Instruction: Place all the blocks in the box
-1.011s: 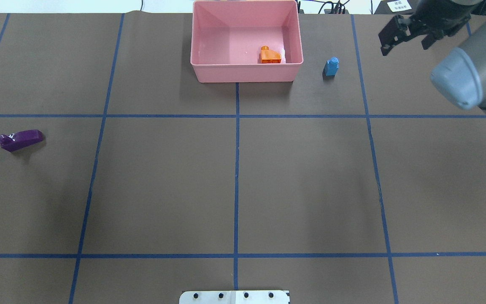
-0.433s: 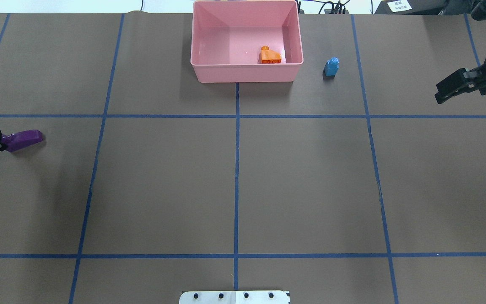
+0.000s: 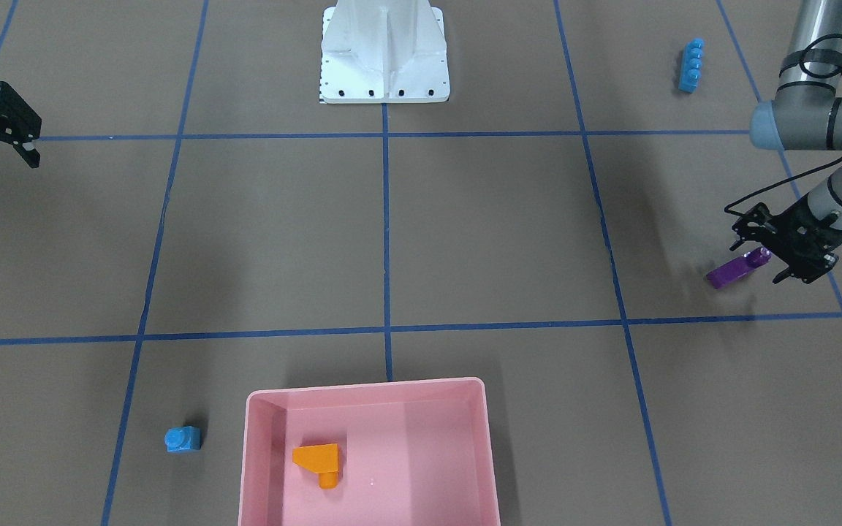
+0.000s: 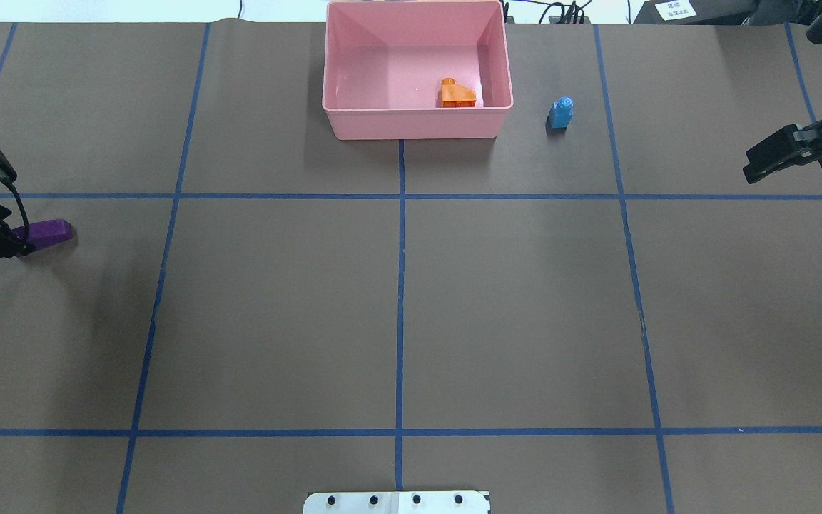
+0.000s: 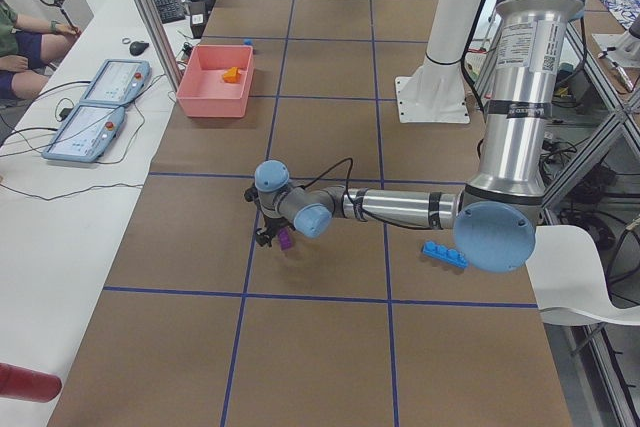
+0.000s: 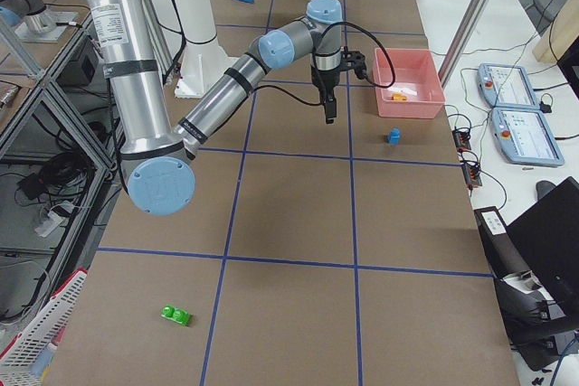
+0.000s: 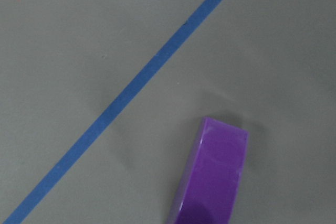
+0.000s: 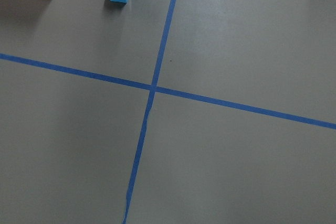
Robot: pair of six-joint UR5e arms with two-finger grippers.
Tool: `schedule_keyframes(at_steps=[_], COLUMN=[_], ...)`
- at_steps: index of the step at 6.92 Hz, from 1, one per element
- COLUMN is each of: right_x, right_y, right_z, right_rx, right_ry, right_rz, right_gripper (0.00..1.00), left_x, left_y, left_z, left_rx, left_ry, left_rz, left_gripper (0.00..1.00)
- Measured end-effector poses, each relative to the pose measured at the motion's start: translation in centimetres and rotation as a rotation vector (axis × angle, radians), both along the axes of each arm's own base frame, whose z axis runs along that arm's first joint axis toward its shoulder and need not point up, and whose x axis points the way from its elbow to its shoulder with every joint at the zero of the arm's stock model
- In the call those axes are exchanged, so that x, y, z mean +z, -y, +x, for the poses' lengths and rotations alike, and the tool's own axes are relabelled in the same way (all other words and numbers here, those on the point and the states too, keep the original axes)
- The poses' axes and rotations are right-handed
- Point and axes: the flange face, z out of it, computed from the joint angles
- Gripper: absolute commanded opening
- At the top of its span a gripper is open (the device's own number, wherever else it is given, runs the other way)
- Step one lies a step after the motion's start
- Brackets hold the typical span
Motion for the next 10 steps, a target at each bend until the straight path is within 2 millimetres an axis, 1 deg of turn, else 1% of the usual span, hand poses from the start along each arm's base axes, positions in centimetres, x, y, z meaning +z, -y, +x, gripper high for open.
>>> schedule_keyframes(at_steps=[1,4,5,6,7,8,9,10], right_x=[0.0,-0.1,-0.1,-0.1,-0.1,0.1,0.6,1.2], right_y=[0.0,0.2,0.3,0.4,0.7,1.1,1.7,2.4], right_z=[0.0,-0.2,-0.3,-0.5,-0.6,-0.8,-1.1,-1.5], right_rx=[-0.001,-0.003,-0.004,-0.005,-0.005,-0.005,-0.005,-0.005], right_ry=[0.001,0.002,0.002,0.001,0.001,0.003,0.005,0.008], right_rz=[0.001,0.0,0.0,-0.001,0.0,0.004,0.01,0.015], right_gripper=[0.99,0.99,0.99,0.99,0.99,0.99,1.0,0.99], left_x=[0.0,-0.6,-1.6,-3.8,-7.4,-11.7,-16.6,-21.5], left_y=[0.1,-0.2,-0.2,-0.3,-0.4,-0.1,0.8,2.3], left_z=[0.1,0.2,0.0,-0.1,-0.1,0.2,0.8,2.1], left_rx=[0.001,-0.02,-0.066,-0.143,-0.258,-0.374,-0.476,-0.55], left_ry=[-0.002,-0.017,-0.031,-0.06,-0.112,-0.18,-0.258,-0.33], left_rz=[-0.002,-0.03,-0.061,-0.112,-0.2,-0.3,-0.392,-0.472], left_gripper=[0.0,0.0,0.0,0.0,0.0,0.0,0.0,0.0])
